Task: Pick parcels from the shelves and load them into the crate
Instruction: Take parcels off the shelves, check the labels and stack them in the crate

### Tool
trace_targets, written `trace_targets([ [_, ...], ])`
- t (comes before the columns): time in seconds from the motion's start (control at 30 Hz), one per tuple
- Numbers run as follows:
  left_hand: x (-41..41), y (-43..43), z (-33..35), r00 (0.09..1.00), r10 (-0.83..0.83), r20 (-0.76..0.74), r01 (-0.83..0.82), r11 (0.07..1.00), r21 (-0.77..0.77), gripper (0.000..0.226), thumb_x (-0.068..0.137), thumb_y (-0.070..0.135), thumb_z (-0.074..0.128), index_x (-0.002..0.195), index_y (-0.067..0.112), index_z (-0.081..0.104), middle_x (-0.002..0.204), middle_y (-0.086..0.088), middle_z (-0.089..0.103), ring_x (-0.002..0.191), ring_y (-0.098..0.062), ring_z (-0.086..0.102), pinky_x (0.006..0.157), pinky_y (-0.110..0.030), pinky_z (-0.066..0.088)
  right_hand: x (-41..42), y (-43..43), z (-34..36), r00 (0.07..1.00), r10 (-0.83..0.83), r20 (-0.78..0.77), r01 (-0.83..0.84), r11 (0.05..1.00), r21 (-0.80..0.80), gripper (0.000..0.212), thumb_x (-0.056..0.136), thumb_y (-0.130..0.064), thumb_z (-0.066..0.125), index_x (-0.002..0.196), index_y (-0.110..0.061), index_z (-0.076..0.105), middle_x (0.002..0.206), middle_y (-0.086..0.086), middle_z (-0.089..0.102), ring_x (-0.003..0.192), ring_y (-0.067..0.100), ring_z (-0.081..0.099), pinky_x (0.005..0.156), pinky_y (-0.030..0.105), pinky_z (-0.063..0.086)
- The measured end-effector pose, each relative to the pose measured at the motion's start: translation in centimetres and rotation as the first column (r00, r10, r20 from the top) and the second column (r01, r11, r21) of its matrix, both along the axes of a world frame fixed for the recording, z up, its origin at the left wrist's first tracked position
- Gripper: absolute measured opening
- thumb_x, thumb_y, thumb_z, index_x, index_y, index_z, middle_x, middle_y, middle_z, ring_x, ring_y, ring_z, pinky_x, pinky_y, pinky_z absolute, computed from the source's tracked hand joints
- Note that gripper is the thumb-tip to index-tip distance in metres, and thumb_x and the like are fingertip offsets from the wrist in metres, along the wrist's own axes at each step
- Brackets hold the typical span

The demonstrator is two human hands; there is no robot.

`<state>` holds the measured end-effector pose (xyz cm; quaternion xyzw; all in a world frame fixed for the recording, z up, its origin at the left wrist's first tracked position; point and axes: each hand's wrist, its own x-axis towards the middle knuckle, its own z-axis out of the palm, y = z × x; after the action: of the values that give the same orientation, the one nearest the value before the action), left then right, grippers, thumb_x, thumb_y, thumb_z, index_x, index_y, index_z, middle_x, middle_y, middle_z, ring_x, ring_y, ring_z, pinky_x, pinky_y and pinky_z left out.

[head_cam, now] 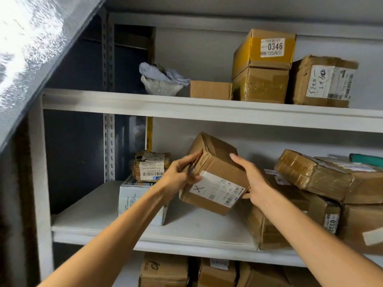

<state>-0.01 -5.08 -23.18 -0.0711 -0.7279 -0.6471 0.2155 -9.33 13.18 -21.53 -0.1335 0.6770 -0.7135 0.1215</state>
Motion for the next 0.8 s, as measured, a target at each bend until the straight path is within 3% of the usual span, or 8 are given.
trace_targets([
  [0.1, 0.1, 0.1, -0.7, 1.0, -0.011, 0.018, 0.012, 0.998, -0.06, 0.077, 0.081, -0.017, 0.058, 0.135, 0.037, 0.05, 0.137, -0.001, 0.052, 0.119, -0.022, 0.056, 0.092, -0.04, 0.055, 0.6, 0.4, -0.6, 0.995, 0.073, 0.063, -0.077, 0.995, 0.06, 0.034, 0.076, -0.049, 0.073, 0.084, -0.019, 0.058, 0.057, -0.001, 0.068, 0.062, 0.015, 0.06, 0.052, 0.026, 0.039],
  [0.2, -0.2, -0.6, -2.1, 1.0, 0.015, -0.009, -0.016, 0.995, -0.094, 0.076, 0.08, -0.017, 0.061, 0.142, 0.024, 0.047, 0.141, 0.001, 0.053, 0.129, -0.022, 0.05, 0.098, -0.05, 0.05, 0.0, 0.9, -1.6, 0.994, 0.01, 0.106, -0.008, 1.0, -0.022, 0.047, 0.074, -0.035, 0.079, 0.107, -0.008, 0.061, 0.082, 0.009, 0.07, 0.072, 0.021, 0.062, 0.058, 0.029, 0.041],
  [0.33, -1.2, -0.5, -3.8, 0.99, 0.117, -0.073, -0.113, 0.992, 0.054, 0.078, 0.079, -0.006, 0.069, 0.147, 0.018, 0.039, 0.152, -0.002, 0.041, 0.136, -0.022, 0.043, 0.104, -0.05, 0.046, -0.6, 0.6, -2.1, 0.992, -0.11, 0.058, 0.119, 0.975, -0.186, 0.052, 0.072, -0.012, 0.081, 0.117, -0.012, 0.057, 0.1, 0.014, 0.067, 0.079, 0.022, 0.064, 0.06, 0.031, 0.045],
  [0.43, -2.4, 0.4, -3.9, 0.975, 0.187, -0.123, -0.178, 0.981, 0.08, 0.089, 0.077, 0.0, 0.074, 0.151, 0.024, 0.03, 0.14, -0.003, 0.054, 0.12, -0.016, 0.059, 0.098, -0.038, 0.052, -0.7, 0.1, -1.4, 0.995, -0.091, 0.027, 0.095, 0.952, -0.291, 0.047, 0.072, 0.001, 0.077, 0.116, -0.009, 0.063, 0.106, 0.017, 0.069, 0.083, 0.024, 0.067, 0.064, 0.033, 0.051],
  [0.5, -2.9, 0.7, -3.5, 0.973, 0.19, -0.131, -0.183, 0.981, 0.067, 0.095, 0.074, 0.005, 0.079, 0.152, 0.021, 0.029, 0.137, -0.003, 0.057, 0.119, -0.018, 0.06, 0.099, -0.039, 0.051, -1.0, 0.1, -1.0, 0.995, -0.097, 0.039, 0.104, 0.942, -0.319, 0.05, 0.075, 0.005, 0.073, 0.122, -0.007, 0.061, 0.108, 0.018, 0.068, 0.088, 0.028, 0.067, 0.072, 0.038, 0.054],
  [0.63, -3.0, 0.1, -2.9, 0.974, 0.215, -0.063, -0.22, 0.973, -0.072, 0.11, 0.063, 0.024, 0.087, 0.153, 0.029, 0.024, 0.15, -0.009, 0.04, 0.134, -0.027, 0.045, 0.108, -0.048, 0.041, -1.4, 0.3, -1.8, 0.993, -0.076, 0.093, 0.104, 0.932, -0.347, 0.044, 0.082, 0.006, 0.065, 0.123, -0.007, 0.056, 0.113, 0.019, 0.065, 0.101, 0.033, 0.064, 0.087, 0.048, 0.051],
  [0.73, -2.8, -0.4, -3.6, 0.948, 0.315, 0.042, -0.314, 0.949, -0.028, 0.119, 0.056, 0.016, 0.092, 0.153, 0.016, 0.023, 0.145, -0.011, 0.046, 0.121, -0.022, 0.056, 0.096, -0.028, 0.051, -2.0, 0.7, -2.0, 0.994, -0.1, 0.047, 0.11, 0.931, -0.348, 0.042, 0.083, 0.01, 0.062, 0.119, -0.013, 0.061, 0.119, 0.017, 0.063, 0.103, 0.033, 0.064, 0.085, 0.049, 0.053],
  [0.8, -2.7, -0.8, -4.1, 0.938, 0.335, 0.092, -0.341, 0.938, 0.057, 0.098, 0.053, 0.015, 0.092, 0.138, 0.008, 0.043, 0.127, -0.01, 0.061, 0.101, -0.016, 0.065, 0.077, -0.02, 0.056, -2.4, 0.8, -1.7, 0.993, -0.112, -0.028, 0.099, 0.952, -0.29, 0.043, 0.089, 0.011, 0.053, 0.119, -0.017, 0.066, 0.124, 0.016, 0.062, 0.107, 0.032, 0.063, 0.089, 0.046, 0.053],
])
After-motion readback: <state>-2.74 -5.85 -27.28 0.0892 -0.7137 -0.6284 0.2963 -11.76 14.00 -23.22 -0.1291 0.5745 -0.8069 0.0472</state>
